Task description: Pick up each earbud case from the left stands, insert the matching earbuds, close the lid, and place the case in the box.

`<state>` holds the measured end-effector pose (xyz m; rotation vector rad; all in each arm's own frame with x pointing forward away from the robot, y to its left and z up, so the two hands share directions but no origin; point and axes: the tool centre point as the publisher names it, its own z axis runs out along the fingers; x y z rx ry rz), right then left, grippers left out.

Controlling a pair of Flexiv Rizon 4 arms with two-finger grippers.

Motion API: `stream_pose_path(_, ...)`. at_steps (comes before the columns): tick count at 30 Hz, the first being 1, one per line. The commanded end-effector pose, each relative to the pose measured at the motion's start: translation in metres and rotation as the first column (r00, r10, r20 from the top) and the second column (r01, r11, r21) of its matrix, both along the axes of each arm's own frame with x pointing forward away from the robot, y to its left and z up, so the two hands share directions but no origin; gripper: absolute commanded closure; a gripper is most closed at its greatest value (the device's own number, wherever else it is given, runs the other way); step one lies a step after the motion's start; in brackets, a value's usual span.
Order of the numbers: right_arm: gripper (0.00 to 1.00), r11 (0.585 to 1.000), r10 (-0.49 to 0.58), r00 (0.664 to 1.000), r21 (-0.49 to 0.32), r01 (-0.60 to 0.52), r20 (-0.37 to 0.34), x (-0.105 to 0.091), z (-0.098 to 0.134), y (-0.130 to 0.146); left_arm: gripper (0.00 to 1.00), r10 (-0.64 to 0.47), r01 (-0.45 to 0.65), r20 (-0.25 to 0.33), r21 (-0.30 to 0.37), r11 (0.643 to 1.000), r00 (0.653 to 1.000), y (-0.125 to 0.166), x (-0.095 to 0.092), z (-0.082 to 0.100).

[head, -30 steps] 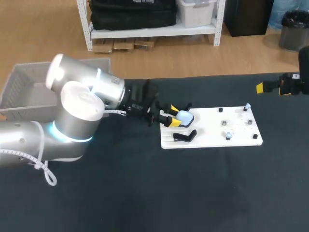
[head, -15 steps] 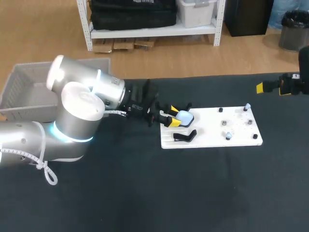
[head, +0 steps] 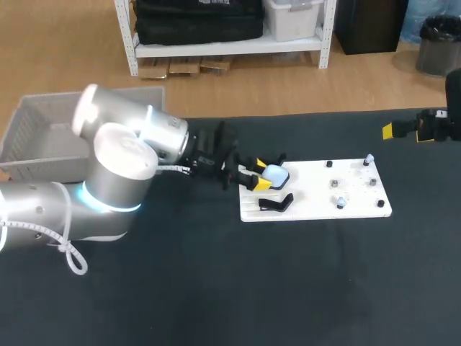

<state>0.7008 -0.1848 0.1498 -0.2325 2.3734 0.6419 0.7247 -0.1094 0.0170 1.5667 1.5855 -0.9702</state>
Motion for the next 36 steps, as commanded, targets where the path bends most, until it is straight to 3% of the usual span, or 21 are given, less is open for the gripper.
stream_pose_path(1,0.0,1.0,0.004,1.0,0.003,-0.004,0.0,0.001,0.0,-0.001,0.59,-0.001,0.001,0.0,-0.007,1.0,1.0,-0.002,0.004,-0.003)
stream_pose_path(16,0.0,1.0,0.004,1.0,0.003,-0.004,0.0,0.001,0.0,-0.001,0.6,-0.008,0.008,0.004,-0.017,1.0,1.0,-0.008,0.001,-0.002)
stream_pose_path(31,0.0,1.0,0.004,1.0,0.003,-0.004,0.0,0.001,0.0,-0.001,0.71,-0.013,0.013,0.009,-0.022,1.0,1.0,-0.008,-0.003,-0.001)
stream_pose_path(36,0.0,1.0,0.004,1.0,0.003,-0.004,0.0,0.001,0.0,-0.001,0.93,-0.014,0.014,0.012,-0.021,1.0,1.0,-0.008,-0.004,-0.001)
